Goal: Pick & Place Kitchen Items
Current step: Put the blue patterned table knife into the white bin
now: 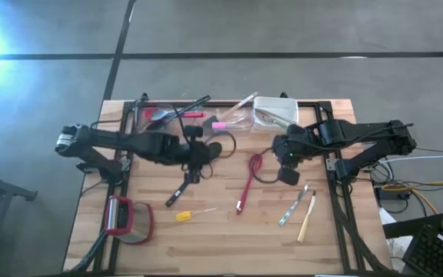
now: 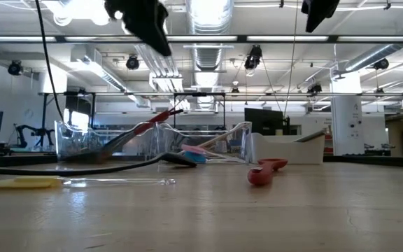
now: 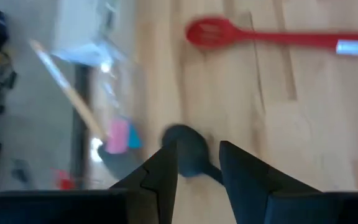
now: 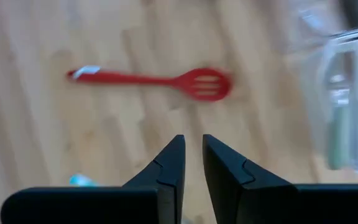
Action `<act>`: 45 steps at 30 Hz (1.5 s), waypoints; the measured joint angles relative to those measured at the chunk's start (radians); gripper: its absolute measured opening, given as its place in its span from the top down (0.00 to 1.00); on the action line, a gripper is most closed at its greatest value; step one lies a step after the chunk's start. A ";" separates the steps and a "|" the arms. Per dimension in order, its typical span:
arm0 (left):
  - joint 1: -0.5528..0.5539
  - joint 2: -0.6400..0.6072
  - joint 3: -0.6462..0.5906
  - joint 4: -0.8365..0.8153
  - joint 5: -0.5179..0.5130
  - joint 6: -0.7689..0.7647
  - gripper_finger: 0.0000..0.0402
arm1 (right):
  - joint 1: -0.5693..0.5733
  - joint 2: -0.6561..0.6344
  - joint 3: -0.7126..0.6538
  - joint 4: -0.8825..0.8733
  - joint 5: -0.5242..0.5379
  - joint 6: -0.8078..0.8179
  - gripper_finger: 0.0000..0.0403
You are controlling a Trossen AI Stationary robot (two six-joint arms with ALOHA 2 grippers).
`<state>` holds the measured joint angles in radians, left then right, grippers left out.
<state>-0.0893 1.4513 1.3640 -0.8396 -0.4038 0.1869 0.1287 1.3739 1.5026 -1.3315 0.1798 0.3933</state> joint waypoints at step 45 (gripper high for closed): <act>0.000 -0.078 -0.369 0.428 0.090 -0.080 0.69 | 0.541 0.189 -0.579 0.433 -0.090 -0.031 0.59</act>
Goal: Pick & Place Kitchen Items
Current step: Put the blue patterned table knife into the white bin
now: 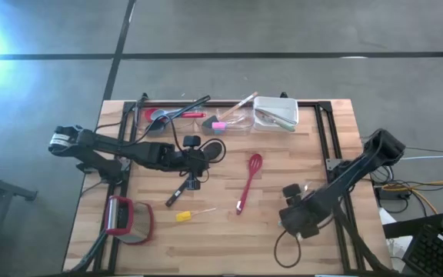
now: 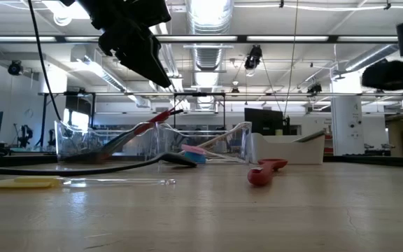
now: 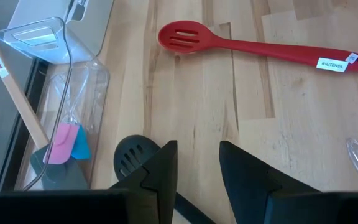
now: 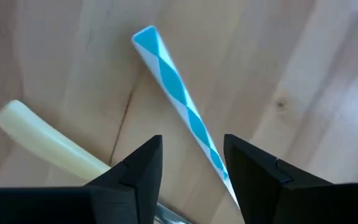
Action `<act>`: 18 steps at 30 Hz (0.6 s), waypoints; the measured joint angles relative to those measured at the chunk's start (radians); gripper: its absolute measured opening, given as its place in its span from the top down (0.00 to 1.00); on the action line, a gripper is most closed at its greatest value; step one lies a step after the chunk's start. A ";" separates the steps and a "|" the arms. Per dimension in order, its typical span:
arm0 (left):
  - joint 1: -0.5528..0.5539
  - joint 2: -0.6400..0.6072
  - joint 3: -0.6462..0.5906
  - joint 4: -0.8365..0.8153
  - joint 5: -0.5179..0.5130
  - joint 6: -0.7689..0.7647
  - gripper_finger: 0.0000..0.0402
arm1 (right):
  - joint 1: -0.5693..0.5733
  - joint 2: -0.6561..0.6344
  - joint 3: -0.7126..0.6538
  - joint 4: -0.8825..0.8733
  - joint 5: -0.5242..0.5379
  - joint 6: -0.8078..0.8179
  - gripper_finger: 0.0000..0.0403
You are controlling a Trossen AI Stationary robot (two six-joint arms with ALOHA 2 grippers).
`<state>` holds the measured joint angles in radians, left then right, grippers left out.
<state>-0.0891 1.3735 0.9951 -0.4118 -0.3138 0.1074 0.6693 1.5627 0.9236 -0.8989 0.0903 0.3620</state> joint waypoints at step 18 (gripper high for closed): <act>0.000 0.000 -0.001 -0.001 0.001 0.000 0.69 | 0.000 0.292 0.142 0.002 -0.021 -0.141 0.75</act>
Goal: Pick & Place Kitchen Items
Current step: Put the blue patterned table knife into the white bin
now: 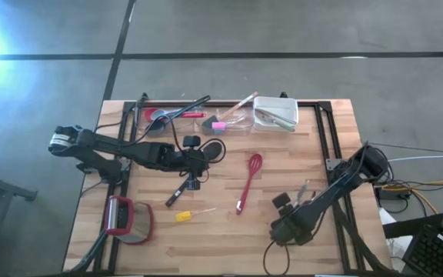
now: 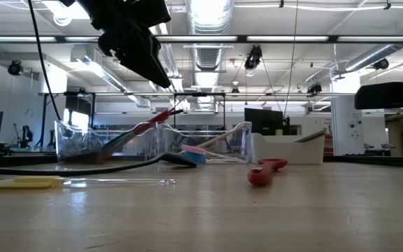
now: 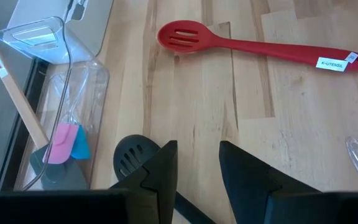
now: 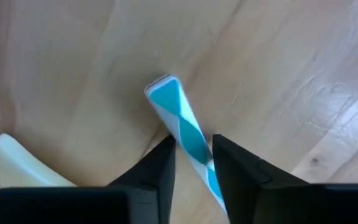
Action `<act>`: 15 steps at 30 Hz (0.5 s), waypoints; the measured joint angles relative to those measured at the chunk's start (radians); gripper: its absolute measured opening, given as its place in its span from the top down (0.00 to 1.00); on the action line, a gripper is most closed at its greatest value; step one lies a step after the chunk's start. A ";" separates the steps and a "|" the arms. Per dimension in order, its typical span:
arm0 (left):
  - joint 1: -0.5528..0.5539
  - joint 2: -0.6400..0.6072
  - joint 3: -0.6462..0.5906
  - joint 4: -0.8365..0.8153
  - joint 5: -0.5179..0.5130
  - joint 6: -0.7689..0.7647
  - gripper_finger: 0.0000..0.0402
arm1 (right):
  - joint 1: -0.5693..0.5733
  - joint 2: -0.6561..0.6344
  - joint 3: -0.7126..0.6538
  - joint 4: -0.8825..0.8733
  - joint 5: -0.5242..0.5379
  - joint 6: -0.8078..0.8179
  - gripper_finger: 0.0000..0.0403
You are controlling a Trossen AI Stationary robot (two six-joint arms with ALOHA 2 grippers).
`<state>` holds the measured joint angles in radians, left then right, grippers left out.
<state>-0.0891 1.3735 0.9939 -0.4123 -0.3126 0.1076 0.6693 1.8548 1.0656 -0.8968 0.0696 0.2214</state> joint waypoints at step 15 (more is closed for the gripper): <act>0.000 0.000 0.000 -0.006 0.000 0.001 0.69 | -0.010 -0.029 0.048 -0.006 0.012 0.017 0.94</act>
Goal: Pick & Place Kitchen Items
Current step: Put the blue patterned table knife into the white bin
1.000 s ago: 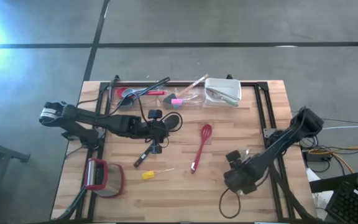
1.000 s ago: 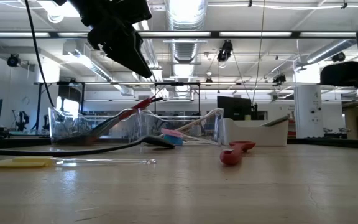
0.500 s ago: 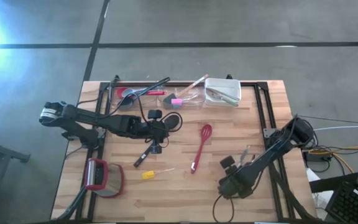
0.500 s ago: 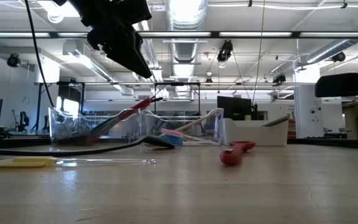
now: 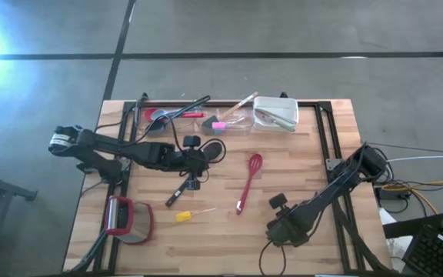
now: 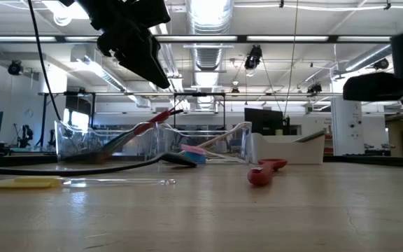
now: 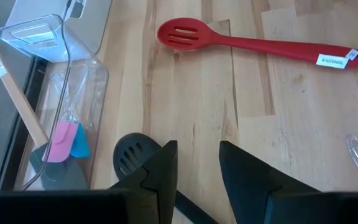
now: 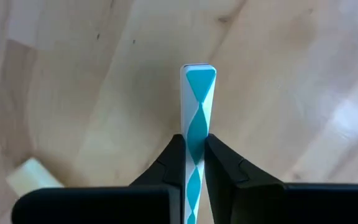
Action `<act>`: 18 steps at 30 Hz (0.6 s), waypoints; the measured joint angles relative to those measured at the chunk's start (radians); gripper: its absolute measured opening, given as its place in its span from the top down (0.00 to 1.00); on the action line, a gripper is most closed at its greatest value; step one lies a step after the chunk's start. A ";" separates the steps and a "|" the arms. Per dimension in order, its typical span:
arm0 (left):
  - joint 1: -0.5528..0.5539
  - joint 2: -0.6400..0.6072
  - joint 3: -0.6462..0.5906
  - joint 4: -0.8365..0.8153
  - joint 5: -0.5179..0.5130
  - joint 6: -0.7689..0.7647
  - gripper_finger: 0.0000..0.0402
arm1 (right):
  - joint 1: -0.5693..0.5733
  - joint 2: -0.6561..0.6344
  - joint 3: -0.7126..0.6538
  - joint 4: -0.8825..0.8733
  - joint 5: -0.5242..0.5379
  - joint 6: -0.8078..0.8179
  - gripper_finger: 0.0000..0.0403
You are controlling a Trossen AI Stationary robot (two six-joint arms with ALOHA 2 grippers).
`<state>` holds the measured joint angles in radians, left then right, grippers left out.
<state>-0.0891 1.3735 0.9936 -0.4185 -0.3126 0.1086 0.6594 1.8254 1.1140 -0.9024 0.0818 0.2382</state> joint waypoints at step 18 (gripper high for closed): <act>0.001 0.000 0.000 -0.002 0.000 0.004 0.69 | -0.026 -0.118 0.171 -0.304 0.212 0.091 0.94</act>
<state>-0.0883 1.3735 0.9932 -0.4202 -0.3126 0.1126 0.6334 1.7075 1.2854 -1.2060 0.2934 0.3295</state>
